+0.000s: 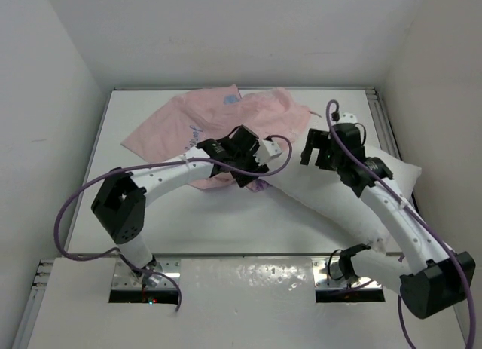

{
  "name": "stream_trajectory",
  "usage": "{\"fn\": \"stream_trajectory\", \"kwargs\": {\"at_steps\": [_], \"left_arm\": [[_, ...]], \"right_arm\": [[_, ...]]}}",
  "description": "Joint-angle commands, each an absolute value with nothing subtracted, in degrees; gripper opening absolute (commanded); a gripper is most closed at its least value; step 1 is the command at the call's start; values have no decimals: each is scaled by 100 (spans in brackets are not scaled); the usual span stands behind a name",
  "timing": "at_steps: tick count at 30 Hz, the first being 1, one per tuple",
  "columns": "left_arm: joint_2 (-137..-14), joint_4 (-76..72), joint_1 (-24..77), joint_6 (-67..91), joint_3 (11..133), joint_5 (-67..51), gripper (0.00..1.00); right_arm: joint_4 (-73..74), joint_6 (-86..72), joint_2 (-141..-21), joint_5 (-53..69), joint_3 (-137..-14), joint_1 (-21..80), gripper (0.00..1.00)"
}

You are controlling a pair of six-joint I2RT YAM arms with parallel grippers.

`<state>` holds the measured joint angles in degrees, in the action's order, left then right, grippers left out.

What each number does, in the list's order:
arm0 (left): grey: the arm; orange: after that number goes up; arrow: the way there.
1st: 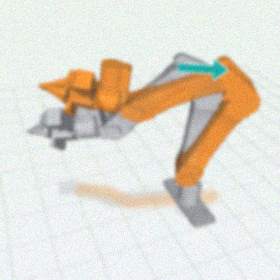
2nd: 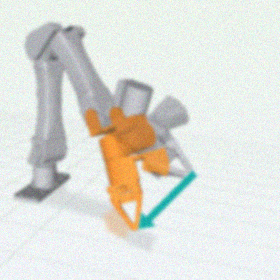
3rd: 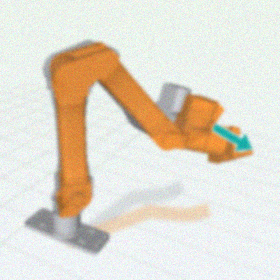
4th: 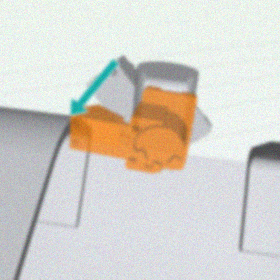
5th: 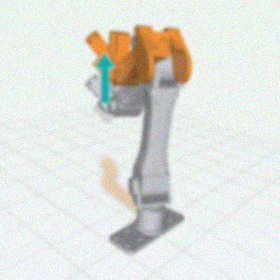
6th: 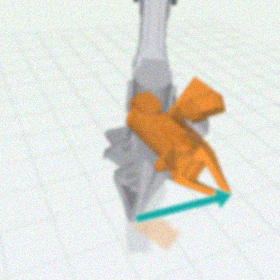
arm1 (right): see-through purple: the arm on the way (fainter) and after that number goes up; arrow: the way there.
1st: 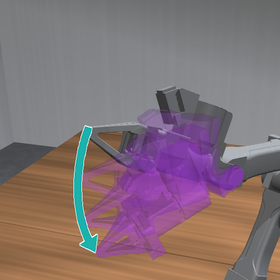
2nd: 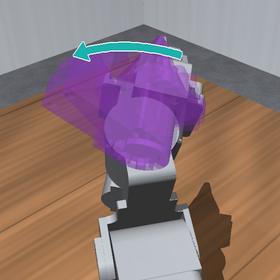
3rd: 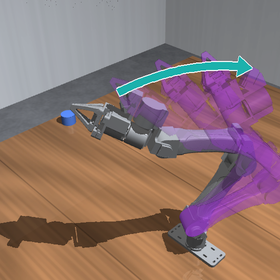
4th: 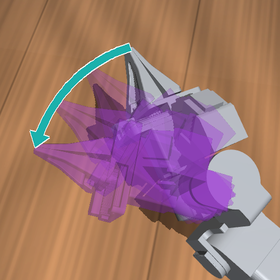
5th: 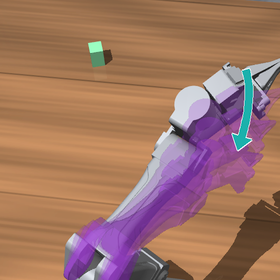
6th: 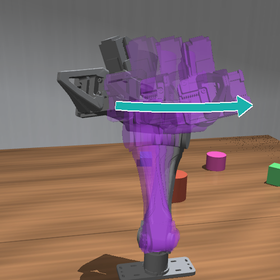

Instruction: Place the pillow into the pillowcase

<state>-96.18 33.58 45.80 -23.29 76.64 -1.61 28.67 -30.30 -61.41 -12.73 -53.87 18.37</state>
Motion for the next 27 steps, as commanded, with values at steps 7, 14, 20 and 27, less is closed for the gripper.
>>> {"fn": "stream_trajectory", "kwargs": {"at_steps": [7, 14, 20, 27], "left_arm": [[-10300, 1733, 4447, -1758, 7638, -26, 76], [-10635, 1256, 4316, -1389, 7628, 272, 0], [-10301, 2530, 4297, -1878, 8927, -691, 0], [-10125, 4850, 4957, -3471, 10503, -2977, 0]], "right_arm": [[2883, -2900, -7012, -2039, -4702, 1960, 99], [2014, -3199, -7339, -802, -4026, 1758, 49], [670, -3760, -6559, 395, -3647, 1810, 0], [-730, -5763, -5389, -1120, -3796, 1591, 0]]}}
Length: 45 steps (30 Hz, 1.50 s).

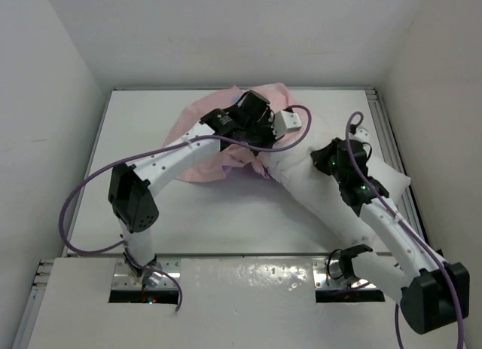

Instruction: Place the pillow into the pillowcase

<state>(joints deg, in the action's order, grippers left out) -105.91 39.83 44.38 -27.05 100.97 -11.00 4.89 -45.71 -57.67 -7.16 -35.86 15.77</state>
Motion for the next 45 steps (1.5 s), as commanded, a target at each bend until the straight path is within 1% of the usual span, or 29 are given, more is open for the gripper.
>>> {"fn": "stream_trajectory", "kwargs": {"at_steps": [1, 2, 3, 6, 8, 11, 12, 14, 15, 16, 17, 18, 19, 20, 22, 23, 25, 27, 28, 31, 34, 37, 38, 39, 40, 41, 43, 44, 45], "left_arm": [[-10099, 5121, 4966, -3576, 10399, -3275, 0], [-10081, 5228, 4940, -3856, 10328, -3818, 0], [-10029, 5360, 4957, -4006, 10266, -4006, 0], [-9993, 5520, 4940, -4184, 10160, -4280, 0], [-10002, 5450, 4931, -4166, 10056, -4272, 3], [-10019, 5195, 4913, -4035, 9888, -3861, 40], [-10046, 5229, 4896, -4008, 9923, -3754, 59], [-10011, 5317, 4625, -3851, 10028, -3700, 68], [-9906, 5300, 4501, -3737, 10168, -3735, 78], [-9827, 5221, 4369, -3579, 10221, -3727, 85], [-9757, 5108, 4151, -3203, 10265, -3509, 94], [-9608, 4750, 4070, -2999, 10274, -3263, 100], [-9563, 4546, 4008, -2606, 10240, -2582, 100], [-9623, 4361, 4017, -2445, 10204, -2132, 100], [-9842, 4000, 4060, -2068, 10116, -1200, 100], [-10227, 3999, 4087, -1926, 10186, -412, 100], [-10650, 4314, 3991, -1619, 10710, 285, 100], [-11143, 4639, 3859, -1407, 11081, 588, 100], [-11223, 4667, 3693, -1241, 11257, 702, 100], [-11154, 4605, 3437, -1221, 11110, 406, 100], [-11249, 4684, 3410, -1257, 10917, 229, 100], [-11504, 4877, 3331, -1274, 10601, 36, 99], [-11548, 4878, 3288, -1309, 10513, -191, 98], [-11575, 4878, 3218, -1405, 10407, -681, 93], [-11662, 4904, 3182, -1467, 10363, -981, 84], [-11707, 4965, 3156, -1537, 10301, -1315, 68], [-11916, 5184, 3155, -1713, 10379, -1923, 49], [-12040, 5299, 3155, -1792, 10624, -2047, 22], [-12145, 5387, 3155, -1810, 10800, -2117, 4]], "right_arm": [[-651, -5870, -5327, -1351, -3858, 1573, 0], [-546, -5949, -5300, -1519, -3919, 1573, 0], [-388, -6150, -5230, -1651, -3981, 1591, 0], [-386, -6598, -5177, -1872, -3772, 1766, 0], [-596, -6706, -5133, -2030, -3456, 2047, 0], [-642, -6768, -5238, -2057, -3113, 2556, 0], [-615, -6724, -5264, -2057, -3007, 2723, 0], [-441, -6724, -5274, -2188, -2665, 3180, 0], [-379, -6793, -5239, -2232, -2533, 3277, 0], [-334, -6794, -5186, -2224, -2444, 3383, 0], [-160, -6707, -5064, -2067, -2409, 3375, 3], [-28, -6323, -5019, -2013, -2504, 3358, 16], [261, -6058, -5001, -1943, -2670, 3270, 57], [986, -5534, -5088, -1829, -3229, 3165, 75], [1833, -5056, -5299, -1819, -3987, 2745, 98], [2446, -4540, -5596, -1750, -4738, 2551, 99], [2802, -4045, -5922, -1215, -5385, 1851, 99], [3102, -3552, -6578, -296, -6237, 1156, 99], [3198, -3420, -6835, -116, -6501, 1003, 99], [3471, -2798, -8056, -324, -7748, 817, 99], [3655, -2698, -9278, -501, -8408, 686, 99], [3876, -2839, -10255, -238, -8701, 606, 99], [3867, -2830, -10405, -159, -8640, 685, 99], [3824, -2821, -10580, -106, -8544, 755, 98], [3701, -2786, -10617, -62, -8291, 817, 95], [3604, -2786, -10608, -18, -8158, 957, 90], [3342, -2864, -10495, 270, -7772, 1054, 66], [3235, -2935, -10433, 342, -7683, 1107, 51], [3139, -3023, -10354, 404, -7595, 1116, 12]]}}
